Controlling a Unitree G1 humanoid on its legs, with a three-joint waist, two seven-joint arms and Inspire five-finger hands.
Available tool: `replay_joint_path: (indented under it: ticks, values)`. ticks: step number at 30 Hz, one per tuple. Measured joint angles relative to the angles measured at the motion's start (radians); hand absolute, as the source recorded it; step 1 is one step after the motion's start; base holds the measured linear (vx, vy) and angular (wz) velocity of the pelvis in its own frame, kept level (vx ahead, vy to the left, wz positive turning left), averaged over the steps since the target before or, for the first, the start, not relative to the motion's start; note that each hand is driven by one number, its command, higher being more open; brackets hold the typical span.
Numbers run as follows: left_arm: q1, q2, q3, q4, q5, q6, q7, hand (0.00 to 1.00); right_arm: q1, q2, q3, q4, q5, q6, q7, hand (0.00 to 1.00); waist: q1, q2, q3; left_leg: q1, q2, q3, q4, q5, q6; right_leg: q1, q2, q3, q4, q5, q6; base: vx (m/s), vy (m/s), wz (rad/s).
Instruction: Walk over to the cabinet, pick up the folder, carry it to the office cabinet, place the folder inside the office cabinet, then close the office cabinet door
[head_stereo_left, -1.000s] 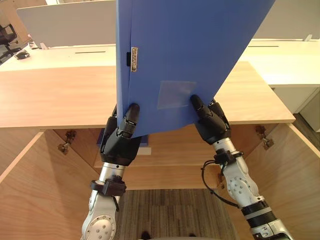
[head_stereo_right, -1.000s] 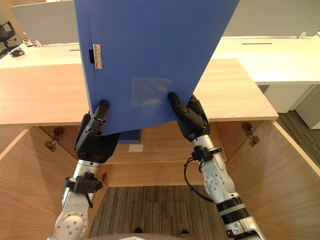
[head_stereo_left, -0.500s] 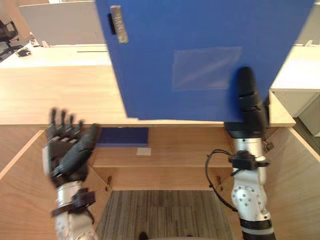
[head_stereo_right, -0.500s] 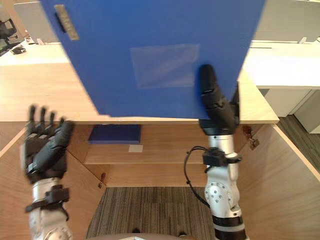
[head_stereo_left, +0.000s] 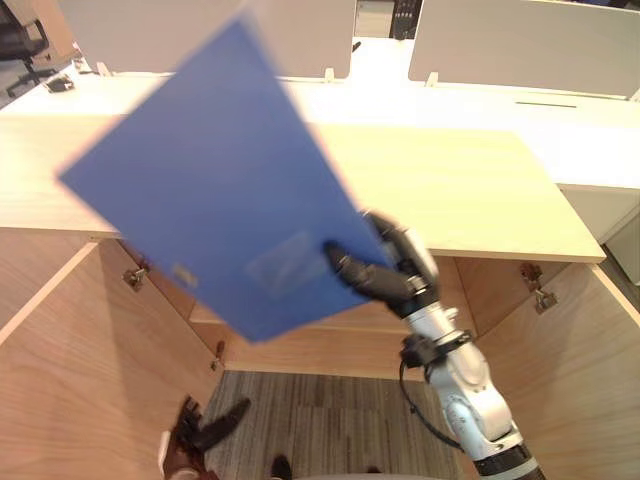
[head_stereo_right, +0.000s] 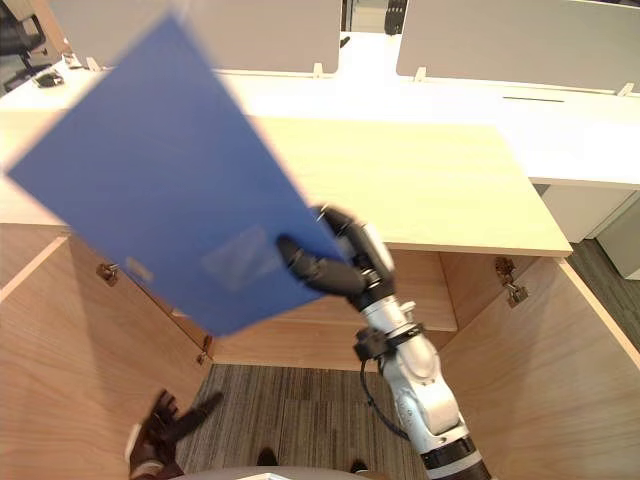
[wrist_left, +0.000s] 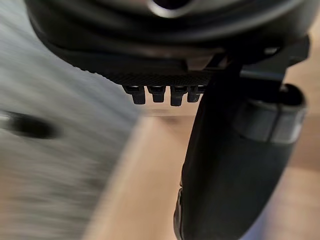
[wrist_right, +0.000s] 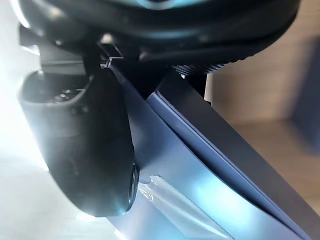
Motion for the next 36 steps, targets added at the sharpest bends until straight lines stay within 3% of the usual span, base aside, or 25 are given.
replay_joint_path:
  ticks: [2,4,8,11,15,18,23,28,36]
  values:
    - [-0.058,0.025,-0.007,0.103,0.034,0.004,0.001,1.00,-0.036,-0.019,0.059,0.095,-0.065,0.007,0.001,0.00,0.006,-0.007,0.066,-0.048,0.005,0.004,0.054,-0.013,-0.002,-0.042,0.005,0.010,0.034,0.000,-0.001,-0.09,-0.011,-0.12]
    - [-0.140,0.052,-0.015,0.152,0.065,0.003,0.003,1.00,-0.131,-0.036,0.088,0.207,-0.138,0.030,-0.002,0.00,0.011,0.010,0.174,-0.177,0.022,0.005,0.212,-0.067,0.000,-0.136,0.008,0.021,0.109,-0.006,-0.010,-0.18,-0.003,-0.10]
    - [-0.243,0.057,-0.026,0.164,0.060,-0.009,0.016,1.00,-0.231,-0.048,0.087,0.324,-0.225,0.065,-0.038,0.00,0.016,0.066,0.303,-0.331,0.049,0.009,0.383,-0.126,-0.002,-0.290,0.014,0.042,0.258,-0.041,-0.017,-0.19,0.024,-0.13]
    - [-0.312,0.063,-0.049,0.161,0.053,-0.023,0.023,1.00,-0.265,-0.027,0.032,0.328,-0.234,0.065,-0.070,0.00,0.015,0.083,0.360,-0.474,0.064,0.013,0.513,-0.159,-0.001,-0.458,0.008,0.057,0.423,-0.093,-0.021,-0.19,0.006,-0.13]
    - [-0.375,0.049,-0.065,0.132,0.046,-0.035,0.030,1.00,-0.313,0.051,-0.082,0.337,-0.172,0.065,-0.131,0.00,0.017,0.094,0.384,-0.624,0.087,0.013,0.658,-0.213,-0.001,-0.622,-0.001,0.070,0.593,-0.160,-0.019,-0.14,-0.022,-0.05]
    - [-0.410,0.037,-0.070,0.053,0.027,-0.035,0.036,1.00,-0.400,0.118,-0.205,0.319,0.008,0.061,-0.207,0.00,0.023,0.101,0.391,-0.765,0.104,0.009,0.769,-0.247,0.006,-0.768,-0.002,0.074,0.711,-0.199,-0.020,-0.10,-0.036,0.00]
    - [-0.445,-0.004,-0.084,-0.053,-0.022,-0.042,0.066,1.00,-0.542,0.141,-0.367,0.235,0.246,-0.046,-0.337,0.00,0.045,0.108,0.420,-0.894,0.113,-0.013,0.872,-0.260,0.006,-0.894,-0.009,0.072,0.832,-0.235,-0.038,-0.04,-0.035,0.08]
    - [-0.445,-0.022,-0.085,-0.110,-0.029,-0.040,0.071,1.00,-0.652,0.163,-0.437,0.226,0.315,-0.101,-0.421,0.00,0.058,0.108,0.424,-0.924,0.119,-0.015,0.879,-0.261,0.005,-0.924,-0.008,0.068,0.841,-0.240,-0.042,0.02,-0.034,0.00]
    - [-0.444,-0.038,-0.085,-0.147,-0.053,-0.039,0.120,1.00,-0.878,0.220,-0.510,0.393,0.421,-0.103,-0.561,0.00,0.076,0.108,0.424,-0.945,0.123,-0.019,0.888,-0.262,0.003,-0.939,-0.006,0.063,0.839,-0.240,-0.042,0.00,-0.004,0.00]
